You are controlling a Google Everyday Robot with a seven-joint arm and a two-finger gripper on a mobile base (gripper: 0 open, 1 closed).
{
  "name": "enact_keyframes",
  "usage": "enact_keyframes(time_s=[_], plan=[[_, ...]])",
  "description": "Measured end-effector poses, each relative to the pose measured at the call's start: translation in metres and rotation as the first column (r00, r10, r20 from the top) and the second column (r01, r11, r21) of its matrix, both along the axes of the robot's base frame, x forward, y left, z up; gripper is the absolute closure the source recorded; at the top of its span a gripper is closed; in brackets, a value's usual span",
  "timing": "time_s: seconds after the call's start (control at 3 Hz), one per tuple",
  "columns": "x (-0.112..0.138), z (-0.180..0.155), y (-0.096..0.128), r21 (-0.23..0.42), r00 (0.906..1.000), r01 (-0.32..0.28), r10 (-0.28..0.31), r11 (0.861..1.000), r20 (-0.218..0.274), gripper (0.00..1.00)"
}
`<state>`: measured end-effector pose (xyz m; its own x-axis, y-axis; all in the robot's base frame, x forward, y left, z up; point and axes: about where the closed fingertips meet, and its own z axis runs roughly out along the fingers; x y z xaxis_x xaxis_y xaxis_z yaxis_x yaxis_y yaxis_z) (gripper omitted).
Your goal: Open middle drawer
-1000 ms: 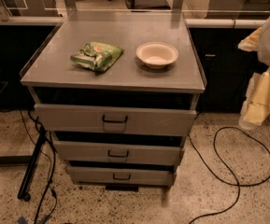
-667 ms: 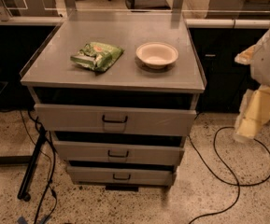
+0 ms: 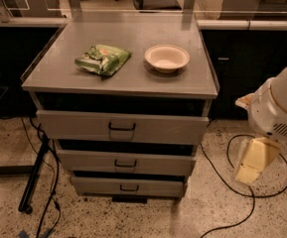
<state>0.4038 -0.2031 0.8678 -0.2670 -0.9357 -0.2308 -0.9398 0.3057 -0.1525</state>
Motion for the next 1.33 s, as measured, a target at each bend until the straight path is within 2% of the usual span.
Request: enact_keyframes(time_s=[0.33, 0.67, 1.0, 1.33], plan=[[0.0, 0.0, 0.0, 0.0, 1.0, 0.0, 0.0, 1.0, 0.0, 0.0], [0.003, -0.038, 0.006, 0.03, 0.9988, 0.01, -0.009, 1.0, -0.047, 0.0], [0.03, -0.115, 0.043, 0.089, 0.9956, -0.005, 0.013, 0.996, -0.092, 0.0], [0.032, -0.117, 0.044, 0.092, 0.9957, -0.004, 0.013, 0.996, -0.091, 0.0]])
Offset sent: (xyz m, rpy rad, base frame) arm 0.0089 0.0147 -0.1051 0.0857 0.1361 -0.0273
